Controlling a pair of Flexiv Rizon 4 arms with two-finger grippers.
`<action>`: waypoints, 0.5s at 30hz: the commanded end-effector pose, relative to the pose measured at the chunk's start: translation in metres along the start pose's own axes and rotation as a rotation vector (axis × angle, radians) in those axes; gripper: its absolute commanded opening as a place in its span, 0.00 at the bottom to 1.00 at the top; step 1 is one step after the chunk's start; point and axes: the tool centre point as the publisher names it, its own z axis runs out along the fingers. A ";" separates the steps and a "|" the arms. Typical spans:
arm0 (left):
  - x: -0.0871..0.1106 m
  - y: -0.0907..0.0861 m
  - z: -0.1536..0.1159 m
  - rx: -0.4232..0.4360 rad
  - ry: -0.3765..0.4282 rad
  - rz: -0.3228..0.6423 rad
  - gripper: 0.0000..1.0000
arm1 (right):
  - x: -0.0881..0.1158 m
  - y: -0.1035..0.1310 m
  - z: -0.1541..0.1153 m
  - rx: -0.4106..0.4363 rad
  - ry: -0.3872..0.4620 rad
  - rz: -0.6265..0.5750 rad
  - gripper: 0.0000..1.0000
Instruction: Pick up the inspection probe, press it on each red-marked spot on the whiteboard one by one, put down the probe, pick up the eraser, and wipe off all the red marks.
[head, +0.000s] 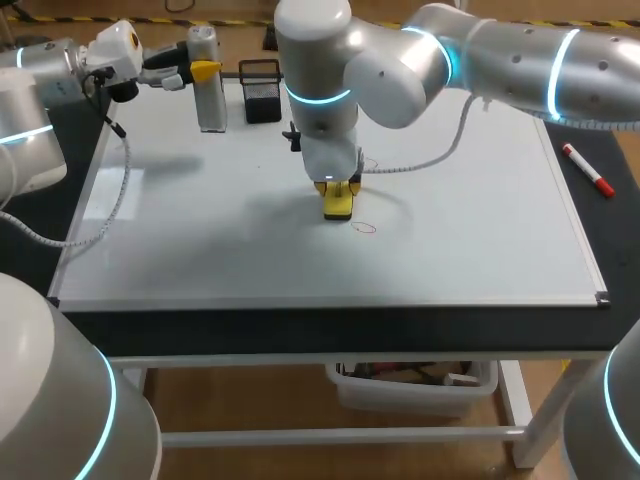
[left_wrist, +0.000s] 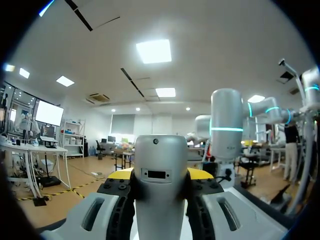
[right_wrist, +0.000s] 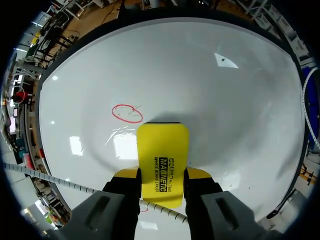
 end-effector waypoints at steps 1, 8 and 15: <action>-0.001 0.000 0.000 0.002 0.002 0.001 0.00 | 0.019 -0.007 -0.019 0.019 -0.011 0.020 0.00; -0.001 0.000 0.000 0.002 0.002 0.001 0.00 | 0.057 -0.032 -0.041 0.051 -0.008 0.111 0.00; -0.001 0.000 0.000 0.002 0.002 0.001 0.00 | 0.095 -0.044 -0.045 0.050 -0.018 0.224 0.00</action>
